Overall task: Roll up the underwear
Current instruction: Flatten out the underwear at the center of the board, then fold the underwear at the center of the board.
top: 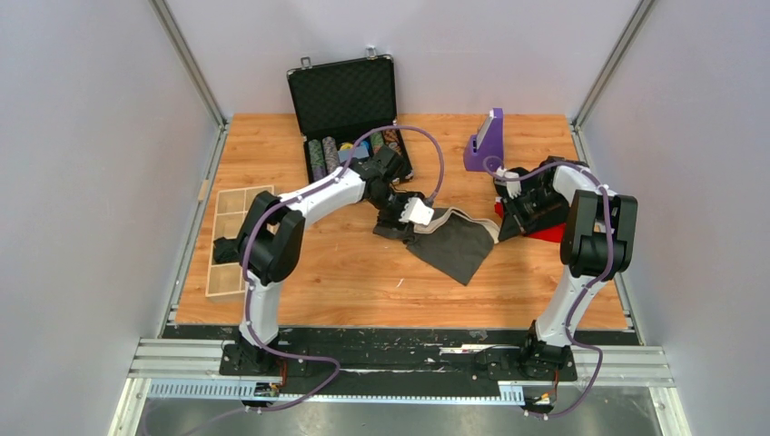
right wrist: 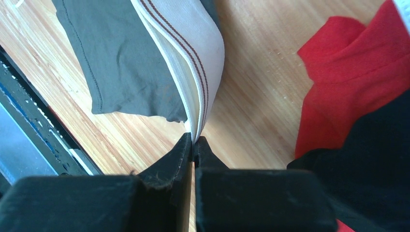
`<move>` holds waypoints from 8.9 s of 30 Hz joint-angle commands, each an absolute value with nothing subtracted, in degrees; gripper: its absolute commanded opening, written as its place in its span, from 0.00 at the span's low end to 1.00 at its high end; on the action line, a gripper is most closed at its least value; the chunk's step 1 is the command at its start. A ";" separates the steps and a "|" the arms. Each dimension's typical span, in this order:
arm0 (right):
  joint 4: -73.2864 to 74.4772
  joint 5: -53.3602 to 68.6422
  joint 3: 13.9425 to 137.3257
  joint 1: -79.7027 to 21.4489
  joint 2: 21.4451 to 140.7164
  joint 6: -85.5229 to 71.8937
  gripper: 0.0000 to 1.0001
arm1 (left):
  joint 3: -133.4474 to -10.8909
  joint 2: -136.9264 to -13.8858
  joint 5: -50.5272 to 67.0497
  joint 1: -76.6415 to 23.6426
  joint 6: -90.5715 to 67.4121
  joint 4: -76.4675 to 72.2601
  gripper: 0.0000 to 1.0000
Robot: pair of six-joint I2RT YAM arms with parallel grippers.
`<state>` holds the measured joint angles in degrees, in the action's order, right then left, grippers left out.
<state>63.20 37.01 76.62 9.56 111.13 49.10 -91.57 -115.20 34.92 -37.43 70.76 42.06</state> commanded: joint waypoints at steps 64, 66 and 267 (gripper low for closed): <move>64.60 39.59 82.38 9.67 108.41 46.54 0.00 | -85.02 -110.45 30.46 -40.28 81.21 21.56 0.00; 65.40 39.97 84.72 9.67 105.56 46.43 0.00 | -85.91 -107.69 29.52 -39.17 74.84 22.14 0.00; 15.12 31.44 54.58 -47.93 79.13 16.08 0.00 | -94.54 -111.38 30.66 -20.97 -31.42 35.96 0.00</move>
